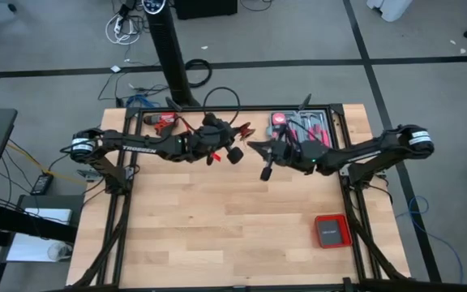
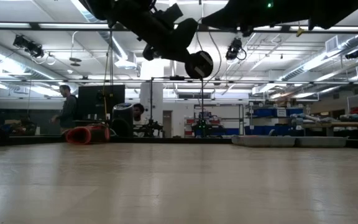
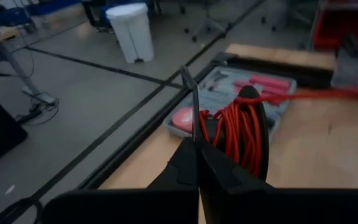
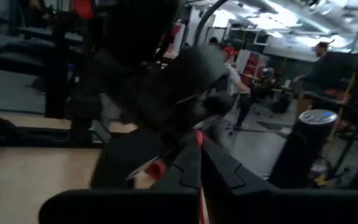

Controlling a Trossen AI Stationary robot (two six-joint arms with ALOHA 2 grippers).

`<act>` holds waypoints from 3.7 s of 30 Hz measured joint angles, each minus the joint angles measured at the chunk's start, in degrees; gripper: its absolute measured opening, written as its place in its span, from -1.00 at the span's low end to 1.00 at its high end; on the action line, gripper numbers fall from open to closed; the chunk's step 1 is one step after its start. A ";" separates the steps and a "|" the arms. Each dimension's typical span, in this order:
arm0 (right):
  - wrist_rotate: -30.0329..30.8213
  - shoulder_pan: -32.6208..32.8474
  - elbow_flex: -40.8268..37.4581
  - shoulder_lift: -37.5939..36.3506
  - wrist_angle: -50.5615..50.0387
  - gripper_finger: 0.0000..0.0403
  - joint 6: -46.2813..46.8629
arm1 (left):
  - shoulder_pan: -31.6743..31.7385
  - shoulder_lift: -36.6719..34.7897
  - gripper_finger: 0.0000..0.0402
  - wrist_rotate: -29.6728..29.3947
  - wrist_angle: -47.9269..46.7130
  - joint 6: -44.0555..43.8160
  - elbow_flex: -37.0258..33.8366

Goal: Coil cords
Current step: Coil the red wire on the black spool

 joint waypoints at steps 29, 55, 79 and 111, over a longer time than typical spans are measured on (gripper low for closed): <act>13.33 -1.90 -0.04 0.38 -19.70 -1.00 -7.34 | 0.15 -4.56 -1.00 12.39 12.87 -6.47 0.05; 11.02 0.09 3.94 -1.29 -7.38 -0.86 -14.60 | -0.04 -6.05 -1.00 9.19 -2.12 -0.57 0.04; 20.48 8.82 5.64 -1.34 -18.74 -0.47 -0.65 | -6.73 -5.90 -1.00 -10.32 9.61 38.95 0.00; 2.04 -8.62 0.21 6.81 -26.70 -0.51 11.55 | -10.32 -5.90 -1.00 -12.01 14.93 41.00 0.00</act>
